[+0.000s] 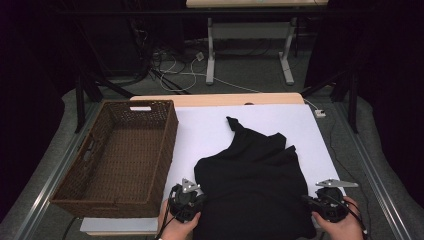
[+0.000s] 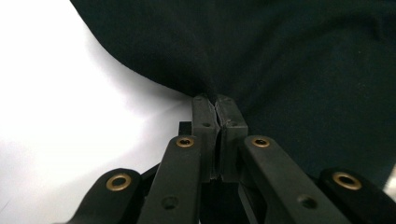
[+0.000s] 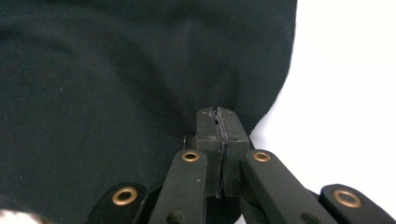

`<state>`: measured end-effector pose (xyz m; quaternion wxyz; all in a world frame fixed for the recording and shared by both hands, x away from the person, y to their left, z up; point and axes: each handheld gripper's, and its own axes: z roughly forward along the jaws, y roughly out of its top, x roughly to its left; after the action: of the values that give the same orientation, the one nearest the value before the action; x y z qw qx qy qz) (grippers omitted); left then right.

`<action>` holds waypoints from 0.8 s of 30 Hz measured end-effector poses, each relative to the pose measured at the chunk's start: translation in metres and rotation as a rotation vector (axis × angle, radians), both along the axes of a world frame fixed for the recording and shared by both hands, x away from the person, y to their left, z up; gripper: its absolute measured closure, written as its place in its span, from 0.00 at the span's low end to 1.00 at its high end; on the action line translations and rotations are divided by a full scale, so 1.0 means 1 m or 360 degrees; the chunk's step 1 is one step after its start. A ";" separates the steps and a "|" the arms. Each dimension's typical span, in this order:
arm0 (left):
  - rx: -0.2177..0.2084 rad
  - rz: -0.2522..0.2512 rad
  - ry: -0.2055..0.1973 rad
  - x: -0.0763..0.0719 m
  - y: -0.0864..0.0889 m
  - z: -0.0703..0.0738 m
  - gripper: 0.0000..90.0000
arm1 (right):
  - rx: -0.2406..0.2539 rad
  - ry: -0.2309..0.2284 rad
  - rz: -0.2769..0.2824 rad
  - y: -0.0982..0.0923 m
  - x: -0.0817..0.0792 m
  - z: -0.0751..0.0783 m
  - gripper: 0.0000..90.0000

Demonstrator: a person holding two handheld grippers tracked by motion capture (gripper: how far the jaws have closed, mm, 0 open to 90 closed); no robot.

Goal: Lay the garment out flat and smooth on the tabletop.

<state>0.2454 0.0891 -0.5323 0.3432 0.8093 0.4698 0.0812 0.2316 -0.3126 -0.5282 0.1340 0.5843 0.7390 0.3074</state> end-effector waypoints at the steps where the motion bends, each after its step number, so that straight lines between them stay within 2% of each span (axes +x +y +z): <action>1: -0.0005 -0.0010 -0.0001 -0.004 0.002 0.004 0.98 | -0.0004 -0.0003 0.0001 -0.001 -0.002 0.001 0.99; 5: -0.0027 -0.0024 -0.0012 -0.020 0.010 0.011 0.98 | -0.0006 0.0004 0.0023 -0.003 -0.017 0.009 0.99; 10: -0.0053 -0.0037 0.0009 -0.040 0.022 0.012 0.98 | 0.0014 0.0016 0.0055 -0.006 -0.036 0.014 0.99; 15: -0.0095 -0.0043 0.0060 -0.059 0.026 0.012 0.98 | -0.0024 0.0059 0.0094 -0.005 -0.053 0.018 0.99; 18: -0.0087 -0.0081 0.0102 -0.068 0.025 0.009 0.98 | -0.0053 0.0101 0.0125 -0.004 -0.060 0.019 0.98; 20: -0.0090 -0.0088 0.0104 -0.069 0.025 0.008 0.98 | -0.0055 0.0126 0.0153 -0.005 -0.062 0.020 0.95; 22: -0.0091 -0.0068 0.0081 -0.066 0.027 0.010 0.86 | -0.0033 0.0109 0.0157 -0.007 -0.063 0.021 0.86; 24: -0.0075 -0.0045 0.0047 -0.059 0.029 0.014 0.78 | -0.0011 0.0079 0.0147 -0.007 -0.062 0.023 0.81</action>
<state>0.1864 0.1181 -0.5188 0.3562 0.8087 0.4651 0.0534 0.1701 -0.3200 -0.5051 0.1033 0.5564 0.7694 0.2962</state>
